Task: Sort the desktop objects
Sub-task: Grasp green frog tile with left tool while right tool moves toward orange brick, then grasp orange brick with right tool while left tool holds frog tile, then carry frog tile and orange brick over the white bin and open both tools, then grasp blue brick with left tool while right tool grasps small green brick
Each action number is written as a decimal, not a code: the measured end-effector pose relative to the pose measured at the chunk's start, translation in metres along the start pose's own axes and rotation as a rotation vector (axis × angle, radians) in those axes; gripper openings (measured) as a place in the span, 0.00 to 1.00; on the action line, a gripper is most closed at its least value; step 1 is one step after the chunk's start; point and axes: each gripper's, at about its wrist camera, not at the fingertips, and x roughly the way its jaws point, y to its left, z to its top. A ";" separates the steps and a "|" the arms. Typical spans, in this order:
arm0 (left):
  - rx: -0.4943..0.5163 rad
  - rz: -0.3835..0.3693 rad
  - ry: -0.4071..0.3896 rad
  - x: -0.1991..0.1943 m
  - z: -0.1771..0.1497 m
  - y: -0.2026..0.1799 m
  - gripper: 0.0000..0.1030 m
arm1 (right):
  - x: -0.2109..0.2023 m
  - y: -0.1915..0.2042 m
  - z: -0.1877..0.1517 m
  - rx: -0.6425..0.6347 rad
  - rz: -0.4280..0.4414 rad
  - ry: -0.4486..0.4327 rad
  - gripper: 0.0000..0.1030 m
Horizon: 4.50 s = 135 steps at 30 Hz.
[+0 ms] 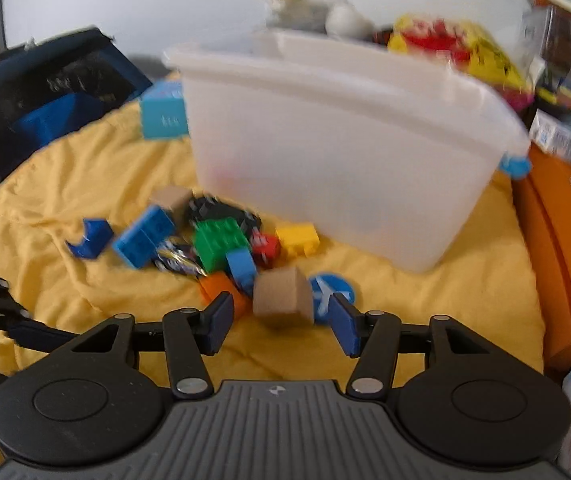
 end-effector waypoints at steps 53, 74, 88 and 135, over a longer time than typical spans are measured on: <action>0.057 -0.065 0.019 0.009 0.002 -0.034 0.33 | -0.023 -0.037 -0.062 0.242 0.120 0.147 0.24; 0.052 -0.008 -0.321 -0.084 0.099 -0.008 0.32 | -0.079 -0.047 0.022 0.058 0.015 -0.128 0.17; 0.098 0.101 -0.490 -0.077 0.217 0.011 0.32 | -0.064 -0.058 0.117 0.052 -0.120 -0.410 0.17; -0.125 0.087 -0.098 0.033 0.060 0.055 0.34 | -0.023 -0.008 -0.023 0.126 0.022 0.039 0.50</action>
